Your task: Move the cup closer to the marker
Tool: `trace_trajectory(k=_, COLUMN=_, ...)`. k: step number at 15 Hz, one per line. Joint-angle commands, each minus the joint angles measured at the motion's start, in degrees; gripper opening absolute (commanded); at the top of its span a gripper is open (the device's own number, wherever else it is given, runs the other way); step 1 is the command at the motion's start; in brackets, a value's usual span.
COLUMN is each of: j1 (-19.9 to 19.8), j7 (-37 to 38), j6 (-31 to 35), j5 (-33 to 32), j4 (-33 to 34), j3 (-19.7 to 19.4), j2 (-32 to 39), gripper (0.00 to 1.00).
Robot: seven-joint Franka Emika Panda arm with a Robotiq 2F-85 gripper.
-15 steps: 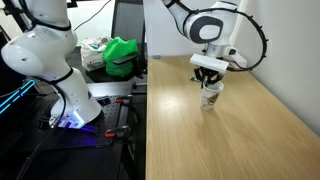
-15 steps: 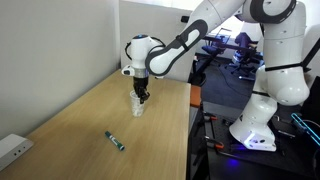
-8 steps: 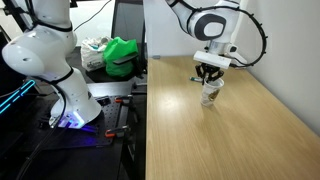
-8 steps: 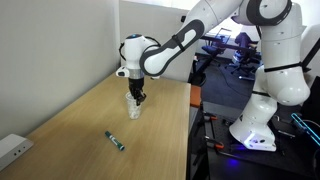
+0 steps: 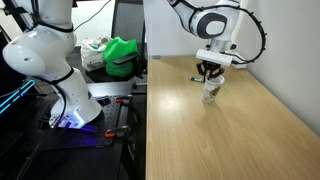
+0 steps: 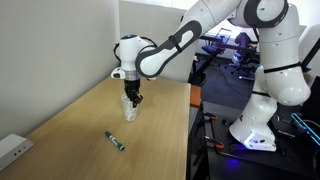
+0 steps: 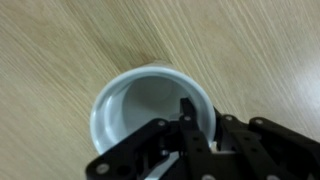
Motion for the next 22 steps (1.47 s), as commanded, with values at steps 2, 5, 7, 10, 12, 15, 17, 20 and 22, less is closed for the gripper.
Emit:
trace_trajectory(k=2, j1=0.34, j7=-2.73, j6=-2.12, j5=-0.23, j4=2.83, j3=0.75, j2=2.35, gripper=0.04)
trace_trajectory(k=5, j1=0.91, j7=-2.85, j6=-2.47, j5=-0.44, j4=3.64, j3=0.83, j2=3.03, gripper=0.04)
trace_trajectory(k=7, j1=1.44, j7=-2.55, j6=-2.69, j5=-0.75, j4=4.2, j3=0.8, j2=3.44, gripper=0.04)
trace_trajectory(k=10, j1=2.4, j7=-2.07, j6=-2.94, j5=-1.13, j4=5.28, j3=0.86, j2=4.28, gripper=0.04)
trace_trajectory(k=12, j1=3.04, j7=-1.88, j6=-3.05, j5=-1.32, j4=6.06, j3=0.93, j2=4.86, gripper=0.04)
trace_trajectory(k=15, j1=4.09, j7=-1.39, j6=-3.32, j5=-1.68, j4=7.68, j3=1.04, j2=6.02, gripper=0.04)
trace_trajectory(k=17, j1=4.83, j7=-0.98, j6=-3.45, j5=-1.94, j4=8.86, j3=1.08, j2=6.88, gripper=0.04)
trace_trajectory(k=20, j1=5.99, j7=-0.57, j6=-3.69, j5=-2.17, j4=10.89, j3=1.25, j2=8.37, gripper=0.04)
trace_trajectory(k=22, j1=6.66, j7=-0.24, j6=-3.77, j5=-2.29, j4=12.16, j3=1.23, j2=9.27, gripper=0.04)
